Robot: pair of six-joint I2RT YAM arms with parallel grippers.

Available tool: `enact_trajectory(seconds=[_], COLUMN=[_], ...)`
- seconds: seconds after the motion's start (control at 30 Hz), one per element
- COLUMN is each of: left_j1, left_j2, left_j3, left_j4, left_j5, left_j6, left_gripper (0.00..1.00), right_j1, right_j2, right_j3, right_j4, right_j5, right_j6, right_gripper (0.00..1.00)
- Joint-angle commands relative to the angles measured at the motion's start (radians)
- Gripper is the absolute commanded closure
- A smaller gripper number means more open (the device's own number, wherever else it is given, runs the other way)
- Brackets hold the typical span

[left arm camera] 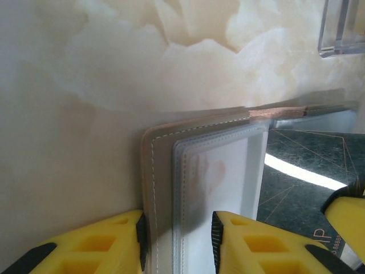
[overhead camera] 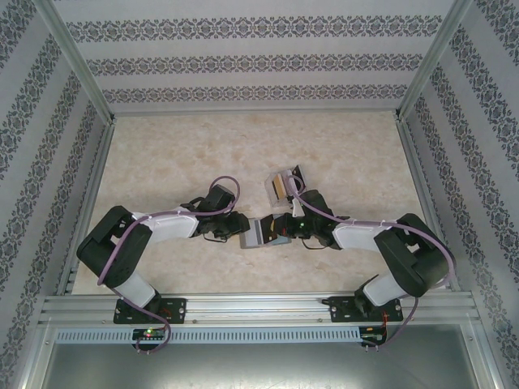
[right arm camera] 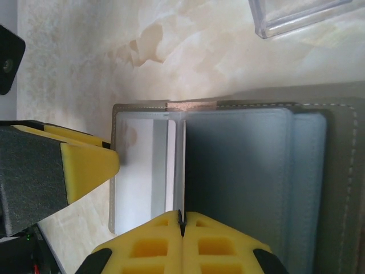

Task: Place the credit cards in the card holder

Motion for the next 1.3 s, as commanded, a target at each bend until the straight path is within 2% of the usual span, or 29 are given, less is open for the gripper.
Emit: enact_trajectory(seconds=[0.0, 0.23, 0.83, 1.1, 1.27], left_j1=[-0.016, -0.016, -0.016, -0.017, -0.016], left_j2=[0.017, 0.017, 0.024, 0.023, 0.012], left_j3=[0.015, 0.013, 0.019, 0.017, 0.005], left_j4=[0.018, 0.007, 0.01, 0.01, 0.01], left_j5=[0.015, 0.0, 0.004, 0.006, -0.002], left_j6=[0.007, 0.01, 0.01, 0.012, 0.007], left_gripper=[0.65, 0.65, 0.66, 0.67, 0.67], right_j1=[-0.003, -0.034, 0.024, 0.032, 0.017], right_j2=[-0.01, -0.105, 0.062, 0.07, 0.057], right_j3=[-0.022, -0.015, -0.004, -0.026, -0.036], right_j4=[0.041, -0.014, 0.093, 0.075, 0.053], right_j5=[-0.019, -0.003, -0.045, 0.02, 0.006], right_j6=[0.034, 0.025, 0.084, 0.067, 0.024], right_gripper=[1.0, 1.0, 1.0, 1.0, 0.99])
